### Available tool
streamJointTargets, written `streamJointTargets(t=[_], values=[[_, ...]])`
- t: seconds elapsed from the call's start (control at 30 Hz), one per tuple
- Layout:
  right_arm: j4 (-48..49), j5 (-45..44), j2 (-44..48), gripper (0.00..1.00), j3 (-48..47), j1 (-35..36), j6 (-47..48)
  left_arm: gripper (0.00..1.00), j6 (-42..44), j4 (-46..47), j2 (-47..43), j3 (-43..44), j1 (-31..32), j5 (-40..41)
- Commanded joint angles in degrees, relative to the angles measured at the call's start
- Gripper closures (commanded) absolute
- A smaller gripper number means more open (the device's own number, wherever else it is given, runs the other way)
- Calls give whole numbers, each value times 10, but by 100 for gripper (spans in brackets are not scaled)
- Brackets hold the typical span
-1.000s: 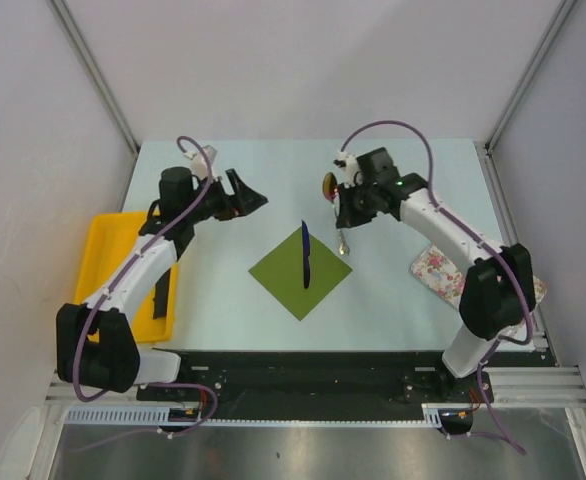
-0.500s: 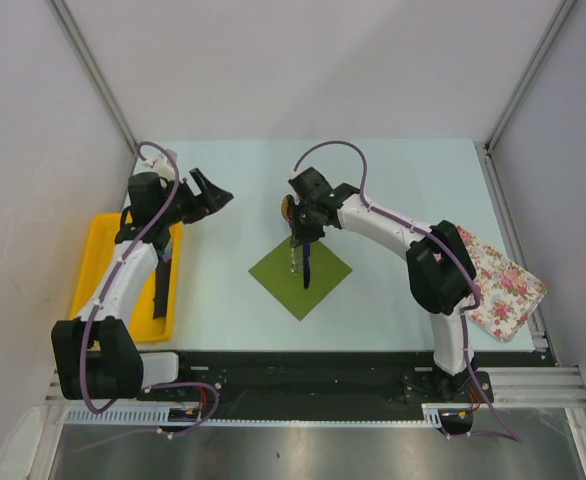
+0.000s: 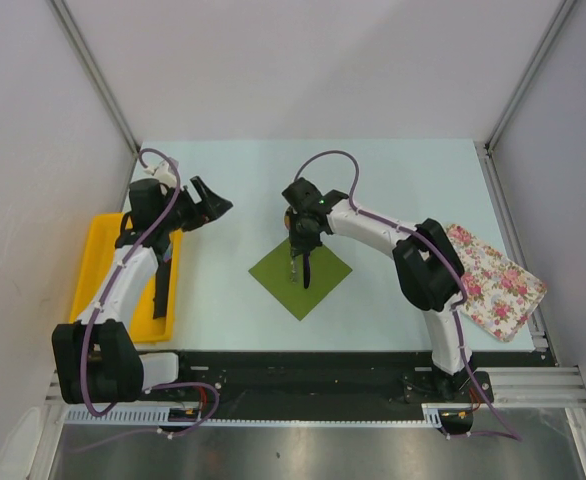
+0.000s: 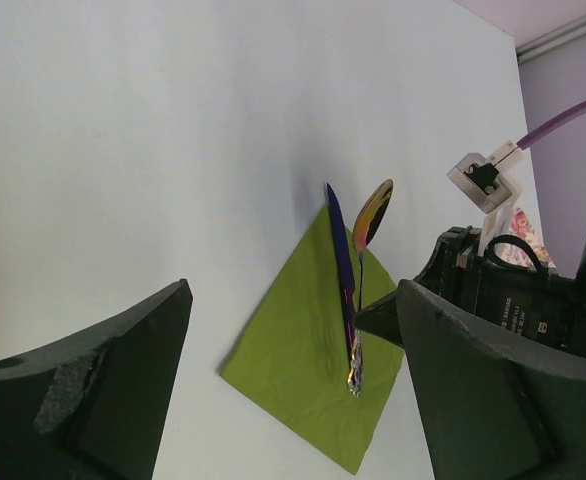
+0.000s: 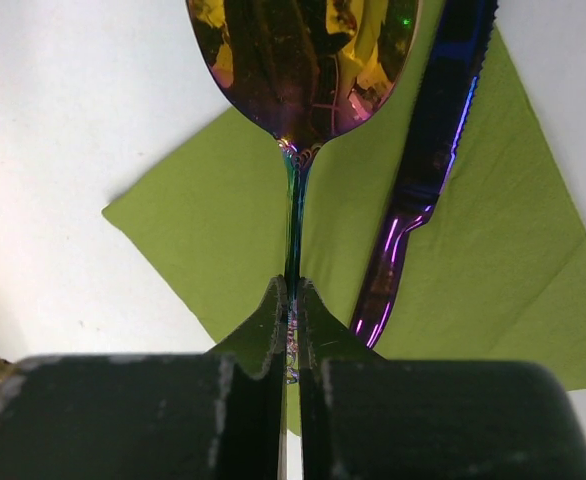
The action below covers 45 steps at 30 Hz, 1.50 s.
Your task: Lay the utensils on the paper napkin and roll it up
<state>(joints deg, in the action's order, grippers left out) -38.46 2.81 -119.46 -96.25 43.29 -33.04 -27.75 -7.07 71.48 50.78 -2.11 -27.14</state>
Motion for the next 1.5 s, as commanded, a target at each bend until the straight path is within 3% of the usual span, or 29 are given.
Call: streamJointTargets(t=[0.0,0.7,0.9,1.23,1.33,1.47], values=[[1,-24,-12,100,-8,3,-12,11,14,6,-13,-3,-6,-6],[-7,-40,-32,98,11,4,-26,11,22,5,13,0,-20,-19],[-7,-43,-34,91,11,7,-27,11,21,3,16,-2,-22,-21],[-11,-46,-39,88,23,2,-41,11,22,1,12,-5,-25,-20],[-11,-44,-39,80,26,0,-44,11,23,0,10,-5,-25,-21],[-11,-42,-35,76,24,-1,-46,11,23,0,11,-5,-25,-22]])
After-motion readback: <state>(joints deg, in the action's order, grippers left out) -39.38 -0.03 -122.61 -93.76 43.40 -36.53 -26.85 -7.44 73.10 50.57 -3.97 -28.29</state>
